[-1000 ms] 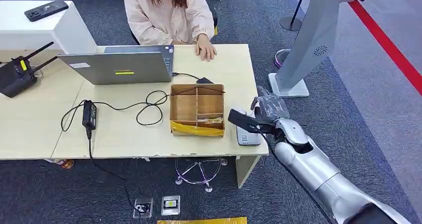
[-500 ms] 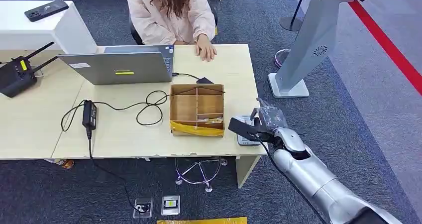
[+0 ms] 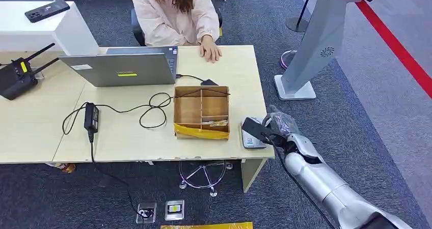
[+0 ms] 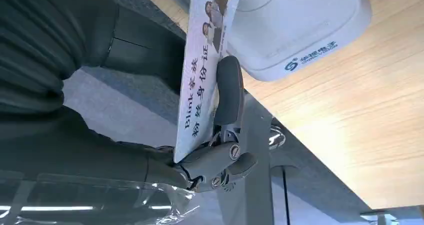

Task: Pass the card to the sensor for recognition and then transmit it.

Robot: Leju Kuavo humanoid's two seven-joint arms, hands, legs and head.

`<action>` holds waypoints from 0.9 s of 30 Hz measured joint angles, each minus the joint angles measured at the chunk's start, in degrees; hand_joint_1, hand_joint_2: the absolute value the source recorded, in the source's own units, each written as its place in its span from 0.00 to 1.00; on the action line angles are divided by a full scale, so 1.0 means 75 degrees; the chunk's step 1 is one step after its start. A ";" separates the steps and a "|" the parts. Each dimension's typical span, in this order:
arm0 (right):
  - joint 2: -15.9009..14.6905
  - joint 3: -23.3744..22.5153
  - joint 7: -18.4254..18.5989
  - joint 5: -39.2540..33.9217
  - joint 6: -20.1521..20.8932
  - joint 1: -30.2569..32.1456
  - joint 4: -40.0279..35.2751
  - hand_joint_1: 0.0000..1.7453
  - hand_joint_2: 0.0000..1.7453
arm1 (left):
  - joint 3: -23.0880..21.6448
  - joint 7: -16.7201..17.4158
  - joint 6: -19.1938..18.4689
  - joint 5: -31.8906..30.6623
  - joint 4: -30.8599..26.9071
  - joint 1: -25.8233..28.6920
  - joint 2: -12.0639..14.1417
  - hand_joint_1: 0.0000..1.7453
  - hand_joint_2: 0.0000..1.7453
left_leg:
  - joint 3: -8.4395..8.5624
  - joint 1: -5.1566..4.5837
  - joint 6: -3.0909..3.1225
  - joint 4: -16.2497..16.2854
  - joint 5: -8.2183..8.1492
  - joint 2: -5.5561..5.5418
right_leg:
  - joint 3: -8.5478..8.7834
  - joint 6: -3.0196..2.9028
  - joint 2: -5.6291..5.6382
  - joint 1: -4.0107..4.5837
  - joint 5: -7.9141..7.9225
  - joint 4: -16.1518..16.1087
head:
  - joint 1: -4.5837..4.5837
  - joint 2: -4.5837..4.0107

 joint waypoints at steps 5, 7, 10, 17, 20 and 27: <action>0.0003 -0.0035 -0.0076 -0.0044 -0.0047 -0.0001 0.0151 1.00 1.00 | -0.0003 0.0000 0.0000 -0.0032 0.0000 -0.0001 0.0000 0.00 0.00 | 0.0001 0.0000 0.0000 0.0000 0.0000 0.0005 | 0.0001 -0.0002 0.0005 0.0000 0.0002 0.0000 | 0.0000 0.0000; 0.0000 -0.0041 -0.0070 -0.0046 -0.0064 -0.0001 0.0175 1.00 1.00 | -0.0003 -0.0006 0.0006 -0.0052 0.0000 0.0000 0.0000 0.00 0.00 | 0.0002 0.0000 0.0000 0.0000 0.0000 0.0006 | 0.0000 -0.0002 0.0006 0.0000 0.0004 0.0000 | 0.0000 0.0000; -0.0020 -0.0058 -0.0032 -0.0035 -0.0111 -0.0003 0.0186 1.00 1.00 | -0.0003 -0.0015 0.0017 -0.0082 0.0000 -0.0001 0.0000 0.00 0.00 | 0.0002 0.0000 0.0000 0.0000 0.0000 0.0006 | 0.0001 -0.0001 0.0007 0.0000 0.0005 0.0000 | 0.0000 0.0000; -0.0178 -0.0163 0.0364 0.0053 0.0026 -0.0119 -0.0207 1.00 1.00 | -0.0032 -0.0017 0.0018 -0.0149 0.0000 -0.0001 0.0000 0.00 0.00 | 0.0001 0.0000 0.0000 0.0001 0.0000 0.0016 | 0.0002 0.0004 0.0016 0.0000 0.0010 0.0000 | 0.0000 0.0000; -0.0224 -0.0175 0.0393 0.0093 0.0021 -0.0175 -0.0413 1.00 1.00 | -0.0067 -0.0018 -0.0003 -0.0163 0.0000 0.0000 0.0000 0.00 0.00 | -0.0001 0.0000 0.0000 0.0002 0.0001 0.0015 | 0.0002 0.0004 0.0015 -0.0001 0.0011 0.0001 | 0.0003 0.0000; -0.0300 -0.0151 0.1298 0.0516 0.0831 -0.1040 -0.1534 1.00 1.00 | -0.0175 -0.0017 -0.0041 -0.0268 0.0000 -0.0003 0.0000 0.00 0.00 | -0.0001 0.0000 0.0002 0.0002 0.0005 0.0035 | -0.0006 0.0005 0.0033 0.0000 0.0021 0.0003 | 0.0000 0.0000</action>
